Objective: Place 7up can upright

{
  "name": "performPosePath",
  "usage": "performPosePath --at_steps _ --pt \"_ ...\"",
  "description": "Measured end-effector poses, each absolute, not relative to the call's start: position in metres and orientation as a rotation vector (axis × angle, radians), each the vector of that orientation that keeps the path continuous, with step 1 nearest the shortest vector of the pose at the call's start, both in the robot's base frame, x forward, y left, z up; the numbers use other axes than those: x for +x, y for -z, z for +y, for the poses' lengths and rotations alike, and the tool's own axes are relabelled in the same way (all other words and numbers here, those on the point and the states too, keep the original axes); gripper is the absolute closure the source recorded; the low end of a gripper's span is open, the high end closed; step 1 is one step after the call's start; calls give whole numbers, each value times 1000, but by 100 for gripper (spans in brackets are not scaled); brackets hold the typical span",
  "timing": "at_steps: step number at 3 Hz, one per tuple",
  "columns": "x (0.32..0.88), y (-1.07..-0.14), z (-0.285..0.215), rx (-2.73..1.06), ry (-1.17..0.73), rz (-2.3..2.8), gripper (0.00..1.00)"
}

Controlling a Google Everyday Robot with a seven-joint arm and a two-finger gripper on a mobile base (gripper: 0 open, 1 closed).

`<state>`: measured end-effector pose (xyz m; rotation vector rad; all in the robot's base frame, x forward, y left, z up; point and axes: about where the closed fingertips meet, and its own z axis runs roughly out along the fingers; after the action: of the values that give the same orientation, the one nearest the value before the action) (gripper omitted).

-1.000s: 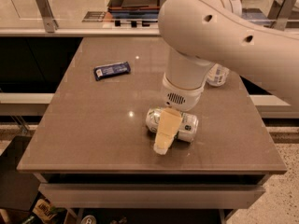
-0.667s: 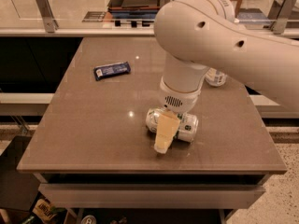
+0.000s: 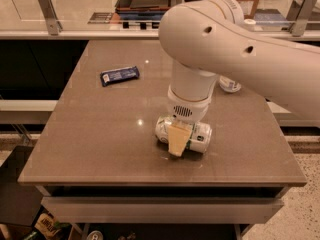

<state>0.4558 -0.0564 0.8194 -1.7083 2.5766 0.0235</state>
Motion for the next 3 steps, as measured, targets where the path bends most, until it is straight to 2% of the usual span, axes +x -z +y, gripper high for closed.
performPosePath --at_steps 1,2,3 --pt "456 -822 -56 -1708 -24 2576 87" --pt "455 -852 -50 -1688 -77 2459 100" --pt "460 -894 -49 -1617 -226 2268 100"
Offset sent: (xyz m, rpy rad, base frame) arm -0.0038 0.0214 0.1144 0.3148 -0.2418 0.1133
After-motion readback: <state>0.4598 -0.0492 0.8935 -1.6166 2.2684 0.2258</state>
